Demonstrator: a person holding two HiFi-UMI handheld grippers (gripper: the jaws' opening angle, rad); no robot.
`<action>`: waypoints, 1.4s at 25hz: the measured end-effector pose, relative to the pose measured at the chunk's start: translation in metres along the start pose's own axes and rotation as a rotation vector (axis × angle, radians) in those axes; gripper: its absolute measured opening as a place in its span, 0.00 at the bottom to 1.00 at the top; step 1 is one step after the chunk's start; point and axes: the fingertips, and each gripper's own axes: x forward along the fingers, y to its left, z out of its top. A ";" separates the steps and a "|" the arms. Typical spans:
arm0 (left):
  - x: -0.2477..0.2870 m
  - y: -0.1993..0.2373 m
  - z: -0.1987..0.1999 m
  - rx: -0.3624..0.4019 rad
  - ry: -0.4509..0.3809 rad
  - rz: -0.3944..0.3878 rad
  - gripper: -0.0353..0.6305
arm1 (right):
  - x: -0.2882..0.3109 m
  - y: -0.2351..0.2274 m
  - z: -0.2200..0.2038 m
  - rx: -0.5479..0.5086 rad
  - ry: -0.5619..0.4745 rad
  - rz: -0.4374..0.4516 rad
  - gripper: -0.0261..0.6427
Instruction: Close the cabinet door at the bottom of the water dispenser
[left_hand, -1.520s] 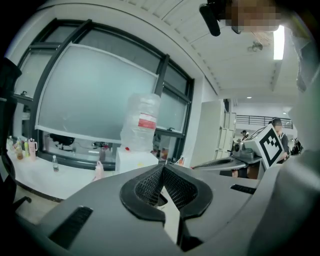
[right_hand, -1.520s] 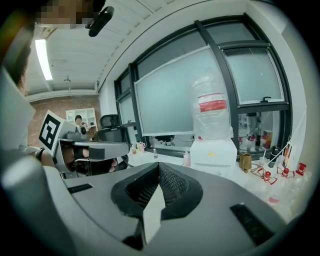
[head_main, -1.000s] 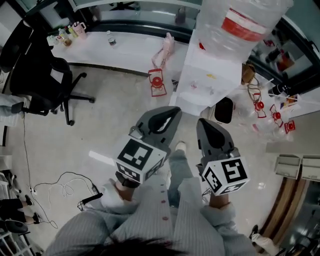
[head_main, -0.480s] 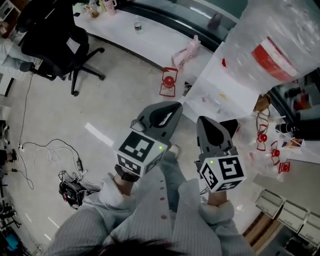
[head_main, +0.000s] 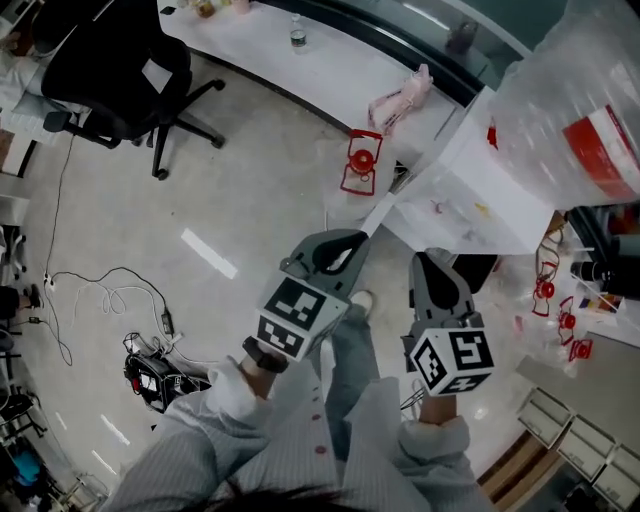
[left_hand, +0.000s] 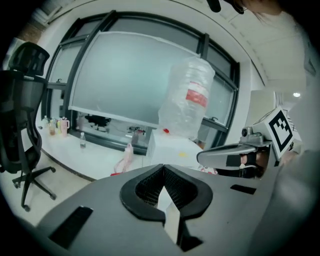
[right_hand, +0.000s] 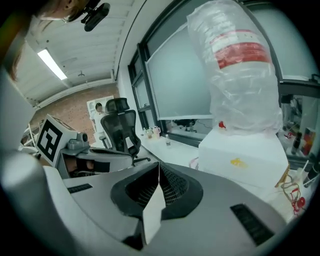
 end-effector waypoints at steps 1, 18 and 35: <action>0.006 0.005 -0.011 -0.008 0.016 0.000 0.07 | 0.006 -0.001 -0.007 0.008 0.009 -0.007 0.06; 0.104 0.060 -0.240 -0.139 0.276 -0.013 0.07 | 0.079 -0.036 -0.176 0.128 0.172 -0.095 0.06; 0.169 0.091 -0.407 -0.178 0.544 -0.015 0.08 | 0.138 -0.058 -0.291 0.211 0.232 -0.104 0.06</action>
